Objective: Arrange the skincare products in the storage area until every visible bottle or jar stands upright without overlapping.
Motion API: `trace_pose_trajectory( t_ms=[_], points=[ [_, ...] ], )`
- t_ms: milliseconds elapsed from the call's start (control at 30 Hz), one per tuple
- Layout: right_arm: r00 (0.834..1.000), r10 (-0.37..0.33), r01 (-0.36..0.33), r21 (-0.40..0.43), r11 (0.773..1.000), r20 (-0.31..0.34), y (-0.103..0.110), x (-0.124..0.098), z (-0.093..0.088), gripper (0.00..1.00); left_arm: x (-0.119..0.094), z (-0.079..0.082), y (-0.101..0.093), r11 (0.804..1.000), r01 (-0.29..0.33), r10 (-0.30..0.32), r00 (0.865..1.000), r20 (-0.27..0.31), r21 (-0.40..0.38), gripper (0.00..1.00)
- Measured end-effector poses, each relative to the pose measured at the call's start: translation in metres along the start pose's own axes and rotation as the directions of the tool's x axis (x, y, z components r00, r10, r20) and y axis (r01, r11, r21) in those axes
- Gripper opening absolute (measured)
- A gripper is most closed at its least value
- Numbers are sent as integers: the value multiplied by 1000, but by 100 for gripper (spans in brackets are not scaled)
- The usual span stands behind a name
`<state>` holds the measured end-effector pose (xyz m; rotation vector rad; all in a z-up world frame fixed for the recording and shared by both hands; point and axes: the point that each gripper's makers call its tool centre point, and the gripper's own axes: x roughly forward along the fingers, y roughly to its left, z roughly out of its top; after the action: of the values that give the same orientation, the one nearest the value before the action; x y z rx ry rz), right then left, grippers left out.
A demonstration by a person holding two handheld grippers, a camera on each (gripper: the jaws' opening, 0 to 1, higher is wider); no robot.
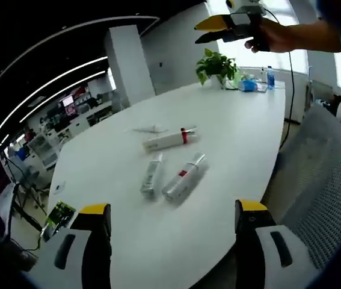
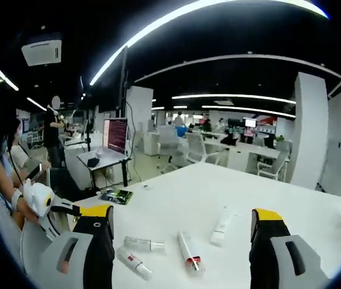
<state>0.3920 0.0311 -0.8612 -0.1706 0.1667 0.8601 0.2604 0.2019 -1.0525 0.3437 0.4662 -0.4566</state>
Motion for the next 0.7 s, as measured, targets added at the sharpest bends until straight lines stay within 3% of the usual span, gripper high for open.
trace_pose_trajectory(
  t_ms=[133, 267, 333, 467, 600, 633, 700],
  points=[
    [1000, 2, -2, -54, 999, 3, -6, -1, 17, 99, -2, -1, -1, 998, 6, -6, 1000, -4, 57, 71],
    [999, 3, 2, -126, 992, 46, -16, -3, 51, 97, -4, 1, 1, 999, 4, -5, 1000, 3, 33, 54],
    [999, -25, 34, -218, 975, 41, -26, -4, 64, 95, -6, -2, 2, 1000, 5, -5, 1000, -14, 26, 41],
    [998, -38, 53, -319, 946, 53, -35, -6, 90, 93, -5, -3, 1, 1000, 4, -4, 1000, -19, 31, 38],
    [996, -74, 88, -372, 924, 51, -50, -11, 112, 79, -12, -1, 8, 1000, -10, 10, 1000, -9, 28, 15],
    [995, -77, 96, -377, 921, 63, -55, -14, 121, 76, -12, 1, 10, 1000, -12, 13, 1000, 6, -5, 13],
    [994, -74, 99, -382, 919, 79, -61, -16, 133, 78, -12, -1, 10, 1000, -11, 11, 1000, -4, -13, 5]
  ],
)
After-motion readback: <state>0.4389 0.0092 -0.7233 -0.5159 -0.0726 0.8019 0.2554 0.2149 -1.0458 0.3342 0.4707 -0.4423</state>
